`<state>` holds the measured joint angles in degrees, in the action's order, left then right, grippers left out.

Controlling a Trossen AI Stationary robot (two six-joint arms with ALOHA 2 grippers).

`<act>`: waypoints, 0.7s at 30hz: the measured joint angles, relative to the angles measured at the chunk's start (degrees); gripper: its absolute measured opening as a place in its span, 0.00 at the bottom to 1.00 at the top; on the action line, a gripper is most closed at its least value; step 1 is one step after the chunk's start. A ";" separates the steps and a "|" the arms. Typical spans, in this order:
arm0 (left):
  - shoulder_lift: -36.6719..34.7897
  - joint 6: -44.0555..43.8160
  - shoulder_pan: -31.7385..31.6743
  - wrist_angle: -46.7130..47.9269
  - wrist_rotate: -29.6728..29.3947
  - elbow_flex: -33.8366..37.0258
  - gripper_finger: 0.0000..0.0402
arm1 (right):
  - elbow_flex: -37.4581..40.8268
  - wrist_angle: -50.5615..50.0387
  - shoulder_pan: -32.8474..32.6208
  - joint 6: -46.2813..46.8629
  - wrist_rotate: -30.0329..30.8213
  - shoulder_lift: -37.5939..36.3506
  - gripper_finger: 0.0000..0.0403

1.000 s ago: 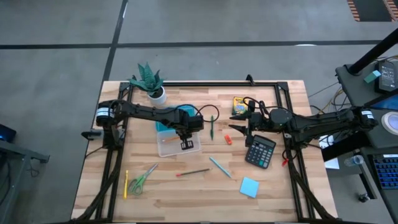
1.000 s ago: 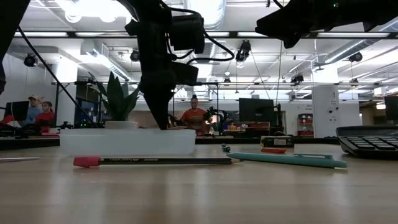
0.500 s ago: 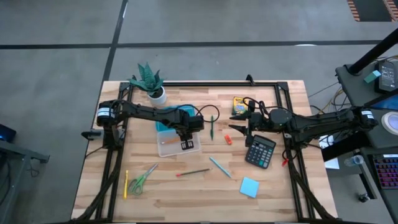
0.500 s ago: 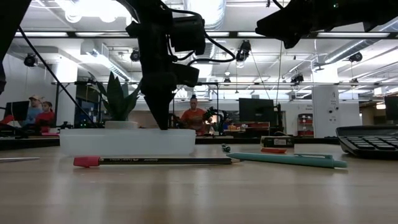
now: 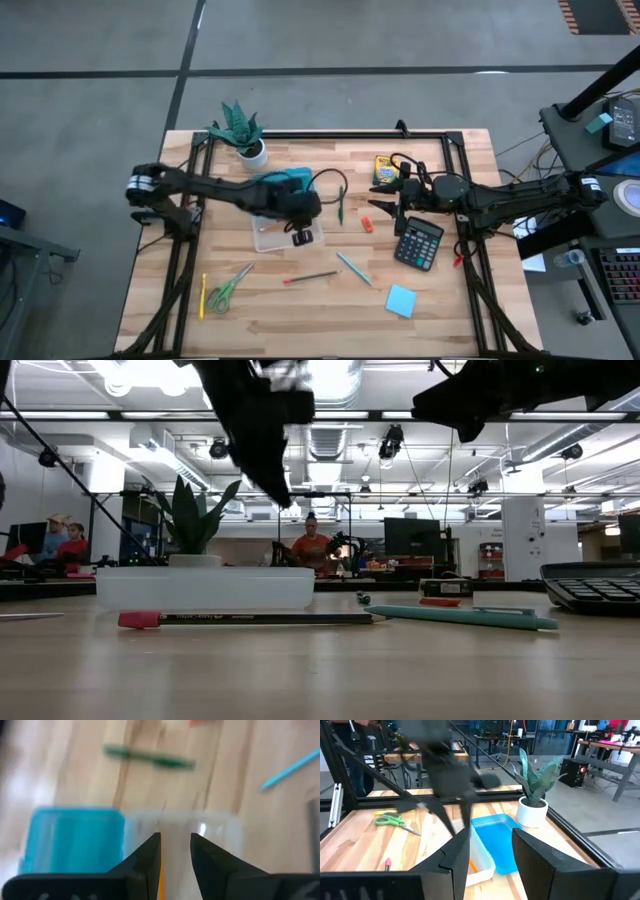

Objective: Pack school essentials
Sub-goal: Put the green pen into the blue supply box

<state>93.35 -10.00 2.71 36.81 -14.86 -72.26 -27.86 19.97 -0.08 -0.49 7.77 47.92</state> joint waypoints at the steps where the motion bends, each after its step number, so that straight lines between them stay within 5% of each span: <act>1: -1.24 0.42 1.04 -4.32 -1.33 1.35 0.22 | 0.00 0.00 0.00 0.66 0.01 0.15 0.34; 11: -9.07 11.32 5.36 -43.10 -3.31 19.95 0.22 | -0.02 -1.38 -0.02 14.10 1.25 2.71 0.34; 21: -17.15 28.09 4.02 -56.93 -9.27 28.52 0.22 | -5.81 -18.39 0.11 32.03 1.45 12.03 0.34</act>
<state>76.20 18.10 6.73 -20.12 -24.13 -43.74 -33.67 1.58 0.03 31.55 9.22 59.95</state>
